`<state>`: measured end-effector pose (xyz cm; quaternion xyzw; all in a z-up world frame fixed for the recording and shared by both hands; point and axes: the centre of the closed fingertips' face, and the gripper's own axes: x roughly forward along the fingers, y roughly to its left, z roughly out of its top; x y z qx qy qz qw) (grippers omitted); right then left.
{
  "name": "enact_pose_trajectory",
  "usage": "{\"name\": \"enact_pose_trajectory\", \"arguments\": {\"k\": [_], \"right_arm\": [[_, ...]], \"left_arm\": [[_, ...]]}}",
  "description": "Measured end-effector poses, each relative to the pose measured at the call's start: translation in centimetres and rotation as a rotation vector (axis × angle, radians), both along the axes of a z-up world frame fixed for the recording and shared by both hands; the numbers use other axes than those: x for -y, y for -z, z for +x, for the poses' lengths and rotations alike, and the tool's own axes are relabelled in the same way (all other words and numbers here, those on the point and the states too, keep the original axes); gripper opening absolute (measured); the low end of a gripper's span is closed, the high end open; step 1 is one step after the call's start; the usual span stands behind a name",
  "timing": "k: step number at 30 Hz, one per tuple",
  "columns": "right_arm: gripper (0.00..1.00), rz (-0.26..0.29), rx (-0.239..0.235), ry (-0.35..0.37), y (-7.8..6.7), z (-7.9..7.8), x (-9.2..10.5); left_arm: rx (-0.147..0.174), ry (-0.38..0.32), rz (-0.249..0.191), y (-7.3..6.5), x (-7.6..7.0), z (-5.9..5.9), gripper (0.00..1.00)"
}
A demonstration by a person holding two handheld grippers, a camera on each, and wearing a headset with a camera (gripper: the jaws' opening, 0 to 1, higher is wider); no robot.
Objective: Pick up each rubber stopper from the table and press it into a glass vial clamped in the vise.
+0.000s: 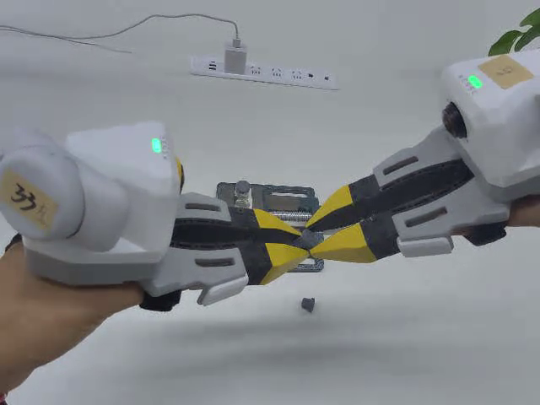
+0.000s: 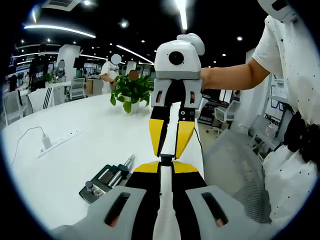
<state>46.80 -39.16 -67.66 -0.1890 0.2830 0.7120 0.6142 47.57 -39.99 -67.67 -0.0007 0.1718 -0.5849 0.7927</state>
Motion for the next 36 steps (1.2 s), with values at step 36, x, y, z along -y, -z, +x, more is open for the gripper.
{"name": "enact_pose_trajectory", "arguments": {"k": [36], "right_arm": [[0.05, -0.004, 0.012, 0.002, -0.15, -0.13, -0.3]], "left_arm": [[-0.025, -0.002, 0.001, 0.1, -0.22, -0.05, 0.04]]}}
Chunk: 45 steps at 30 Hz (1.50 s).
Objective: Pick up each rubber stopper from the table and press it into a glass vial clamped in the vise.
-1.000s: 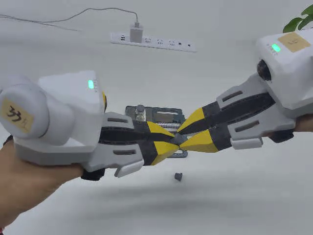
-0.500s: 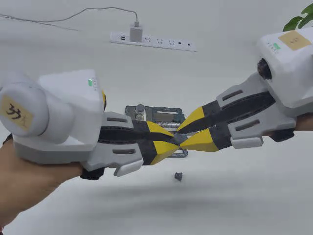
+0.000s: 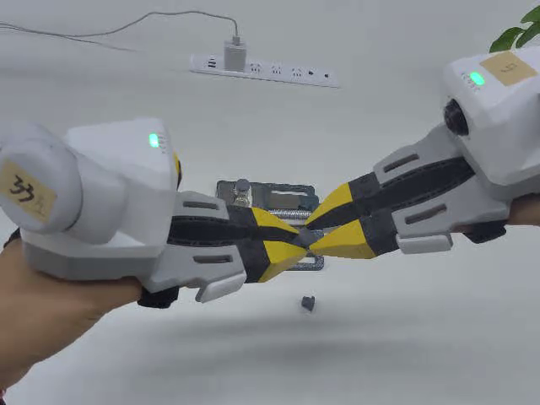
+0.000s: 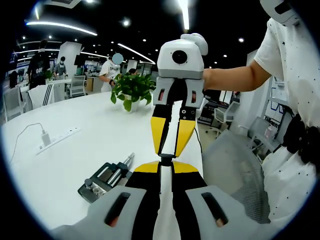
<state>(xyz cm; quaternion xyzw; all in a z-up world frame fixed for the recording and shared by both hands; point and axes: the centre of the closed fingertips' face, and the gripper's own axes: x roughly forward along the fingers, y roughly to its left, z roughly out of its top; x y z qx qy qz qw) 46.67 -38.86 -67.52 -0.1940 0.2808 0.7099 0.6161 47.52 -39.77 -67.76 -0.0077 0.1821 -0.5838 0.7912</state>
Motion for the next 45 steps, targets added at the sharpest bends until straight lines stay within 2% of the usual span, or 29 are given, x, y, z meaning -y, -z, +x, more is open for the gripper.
{"name": "enact_pose_trajectory", "arguments": {"k": [8, 21, 24, 29, 31, 34, 39, 43, 45], "right_arm": [[0.05, -0.005, 0.005, -0.002, 0.0, 0.2, 0.0], [0.05, -0.015, -0.011, 0.007, 0.1, 0.3, -0.3], [0.05, -0.02, -0.013, 0.005, 0.1, 0.4, -0.4], [0.05, -0.027, -0.008, 0.016, -0.3, 1.0, -0.7], [0.05, -0.031, -0.003, 0.034, -0.3, 1.7, -0.7], [0.05, -0.042, 0.006, 0.066, -0.3, 2.8, -0.9], [0.05, -0.063, 0.024, 0.1, -0.1, 4.5, -2.0], [0.06, -0.09, 0.037, 0.12, 0.4, 6.0, -3.0], [0.06, -0.107, 0.042, 0.13, 0.7, 6.7, -3.3]], "left_arm": [[0.001, -0.001, 0.0, 0.0, -0.1, 0.1, 0.04], [0.049, -0.002, -0.01, 0.1, -0.3, 0.2, 0.05], [0.054, -0.015, -0.013, 0.1, -0.5, 0.4, 0.09], [0.05, -0.052, -0.003, 0.8, -2.0, 0.9, 0.16], [0.061, -0.071, -0.007, 1.0, -2.8, 1.0, 0.19], [0.052, -0.102, -0.002, 1.5, -3.9, 1.4, 0.24], [0.058, -0.145, 0.012, 2.4, -6.0, 1.8, 0.35], [0.064, -0.176, 0.033, 3.5, -7.8, 2.2, 0.44], [0.052, -0.185, 0.047, 4.2, -8.5, 2.3, 0.49]]}}
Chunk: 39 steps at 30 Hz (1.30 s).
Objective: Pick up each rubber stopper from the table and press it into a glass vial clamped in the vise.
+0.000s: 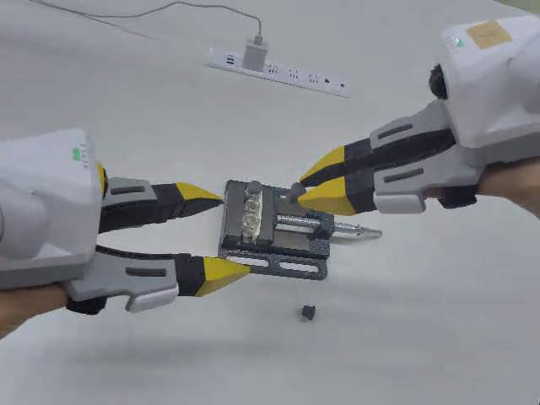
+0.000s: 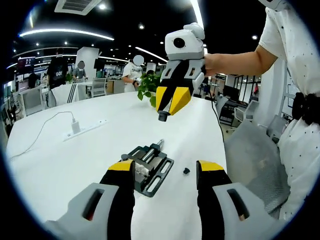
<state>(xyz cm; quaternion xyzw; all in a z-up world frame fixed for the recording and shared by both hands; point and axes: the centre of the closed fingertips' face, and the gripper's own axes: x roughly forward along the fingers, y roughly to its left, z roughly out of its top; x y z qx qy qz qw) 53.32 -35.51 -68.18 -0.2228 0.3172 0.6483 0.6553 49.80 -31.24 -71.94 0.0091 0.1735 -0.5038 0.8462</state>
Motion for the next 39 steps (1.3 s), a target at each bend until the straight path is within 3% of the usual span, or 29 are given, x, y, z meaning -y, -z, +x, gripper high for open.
{"name": "enact_pose_trajectory", "arguments": {"k": [8, 14, 22, 35, 39], "right_arm": [[0.06, -0.108, 0.013, 0.029, 2.4, 2.6, -1.2], [0.06, -0.203, 0.025, 0.034, 4.5, 3.9, -1.2], [0.06, -0.291, 0.013, 0.029, 7.3, 4.5, -1.5], [0.06, -0.388, -0.005, 0.013, 11.2, 4.6, -1.7], [0.06, -0.395, -0.01, 0.011, 11.7, 4.5, -1.7]], "left_arm": [[0.008, -0.029, 0.032, 1.7, -2.6, 0.1, 0.63], [0.014, -0.036, 0.019, 2.1, -3.5, 0.2, 0.75], [0.046, -0.032, 0.006, 2.2, -3.9, 0.8, 0.87], [0.037, -0.051, -0.02, 3.0, -4.7, 1.1, 0.92], [0.03, -0.048, -0.014, 3.4, -4.7, 1.0, 0.93]]}}
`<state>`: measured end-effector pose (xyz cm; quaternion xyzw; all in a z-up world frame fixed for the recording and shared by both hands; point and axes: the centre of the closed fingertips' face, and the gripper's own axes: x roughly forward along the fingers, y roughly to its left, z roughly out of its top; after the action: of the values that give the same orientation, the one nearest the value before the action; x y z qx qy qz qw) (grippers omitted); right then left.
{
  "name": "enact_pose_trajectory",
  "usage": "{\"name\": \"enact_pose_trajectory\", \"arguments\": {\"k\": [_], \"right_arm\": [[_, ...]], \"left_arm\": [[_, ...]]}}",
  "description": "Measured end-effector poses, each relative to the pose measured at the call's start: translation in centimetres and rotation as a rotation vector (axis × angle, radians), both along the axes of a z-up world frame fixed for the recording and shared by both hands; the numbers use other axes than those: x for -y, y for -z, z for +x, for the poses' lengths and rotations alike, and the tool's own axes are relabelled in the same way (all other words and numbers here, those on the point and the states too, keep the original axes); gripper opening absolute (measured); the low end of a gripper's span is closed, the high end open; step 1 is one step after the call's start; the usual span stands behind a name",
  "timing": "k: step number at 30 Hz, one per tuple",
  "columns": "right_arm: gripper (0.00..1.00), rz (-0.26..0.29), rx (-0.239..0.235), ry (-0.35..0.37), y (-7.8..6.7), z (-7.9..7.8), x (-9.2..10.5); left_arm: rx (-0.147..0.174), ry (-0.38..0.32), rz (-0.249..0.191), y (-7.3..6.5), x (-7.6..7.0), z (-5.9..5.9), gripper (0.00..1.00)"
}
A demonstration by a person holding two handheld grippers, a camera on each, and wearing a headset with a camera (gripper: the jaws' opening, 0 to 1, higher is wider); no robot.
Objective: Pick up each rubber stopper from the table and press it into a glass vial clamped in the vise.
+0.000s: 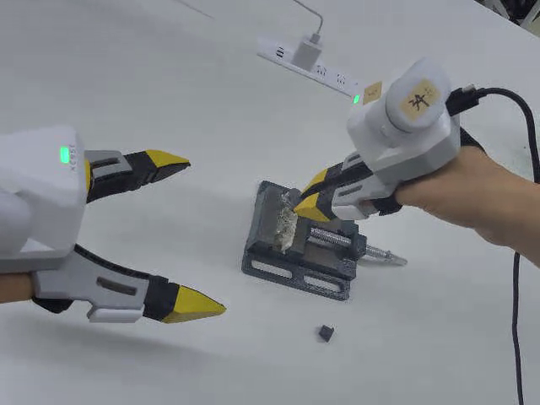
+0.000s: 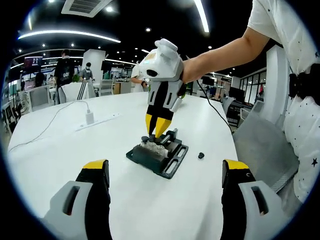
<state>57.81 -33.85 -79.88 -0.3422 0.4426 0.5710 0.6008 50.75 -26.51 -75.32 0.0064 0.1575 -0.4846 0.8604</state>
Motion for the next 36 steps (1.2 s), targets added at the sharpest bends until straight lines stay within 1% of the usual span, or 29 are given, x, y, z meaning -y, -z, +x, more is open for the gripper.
{"name": "enact_pose_trajectory", "arguments": {"k": [2, 13, 16, 23, 28, 34, 36], "right_arm": [[0.06, -0.005, 0.004, -0.001, 0.14, -0.01, 0.05], [0.05, -0.021, -0.002, -0.006, 0.58, 0.14, 0.3], [0.06, -0.031, 0.005, -0.014, 0.79, 0.19, 0.54], [0.05, -0.033, 0.004, -0.021, 0.83, 0.27, 0.51], [0.05, -0.047, 0.017, -0.041, 0.92, 0.25, 0.54], [0.05, -0.073, 0.05, -0.084, 1.03, 0.09, 0.48], [0.05, -0.075, 0.052, -0.086, 1.0, 0.12, 0.49]], "left_arm": [[0.001, 0.004, 0.004, 0.13, 0.05, -0.08, 0.93], [-0.003, 0.003, -0.009, 0.2, 0.08, -0.21, 0.93], [-0.004, 0.002, -0.013, 0.21, 0.09, -0.22, 0.93], [-0.006, 0.0, -0.018, 0.22, 0.15, -0.23, 0.92], [-0.004, -0.003, -0.025, 0.1, 0.18, -0.21, 0.92], [-0.006, -0.006, -0.03, 0.07, 0.15, -0.23, 0.91], [-0.006, -0.006, -0.03, 0.06, 0.14, -0.26, 0.91]]}}
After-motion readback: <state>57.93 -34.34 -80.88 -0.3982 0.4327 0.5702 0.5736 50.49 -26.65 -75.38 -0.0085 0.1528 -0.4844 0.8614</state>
